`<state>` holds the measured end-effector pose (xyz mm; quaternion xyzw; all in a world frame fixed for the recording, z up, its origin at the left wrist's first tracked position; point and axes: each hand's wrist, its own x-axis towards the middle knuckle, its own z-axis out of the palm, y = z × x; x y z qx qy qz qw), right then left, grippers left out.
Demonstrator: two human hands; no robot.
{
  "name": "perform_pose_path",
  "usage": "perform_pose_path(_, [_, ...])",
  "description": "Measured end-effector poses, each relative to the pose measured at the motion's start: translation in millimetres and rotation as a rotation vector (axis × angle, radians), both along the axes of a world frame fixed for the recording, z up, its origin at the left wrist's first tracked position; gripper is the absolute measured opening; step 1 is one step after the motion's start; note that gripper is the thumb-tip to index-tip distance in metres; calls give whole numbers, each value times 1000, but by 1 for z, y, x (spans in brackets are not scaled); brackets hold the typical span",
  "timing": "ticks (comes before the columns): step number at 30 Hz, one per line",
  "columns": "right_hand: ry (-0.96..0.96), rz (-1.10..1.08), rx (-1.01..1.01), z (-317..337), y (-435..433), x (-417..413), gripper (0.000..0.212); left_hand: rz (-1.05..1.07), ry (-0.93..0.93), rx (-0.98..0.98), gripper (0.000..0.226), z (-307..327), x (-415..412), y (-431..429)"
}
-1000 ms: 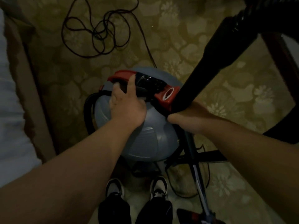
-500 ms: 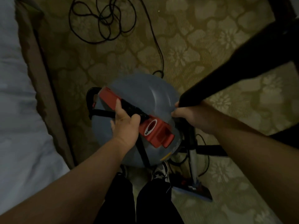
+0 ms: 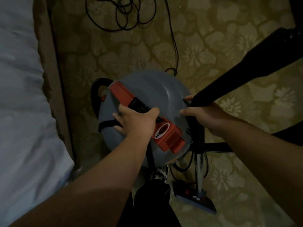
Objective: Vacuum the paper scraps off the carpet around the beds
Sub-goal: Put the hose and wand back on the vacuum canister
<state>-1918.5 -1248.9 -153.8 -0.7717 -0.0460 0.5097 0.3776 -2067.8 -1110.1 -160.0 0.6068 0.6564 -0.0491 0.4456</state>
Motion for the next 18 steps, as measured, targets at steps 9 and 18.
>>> perform_pose_path(9, [-51,-102,-14,-9,19,-21,21,-345,-91,44,99,0,59,61])
perform_pose_path(18, [-163,-208,-116,-14,26,-17,71,-299,82,-3,112,0,21,33])
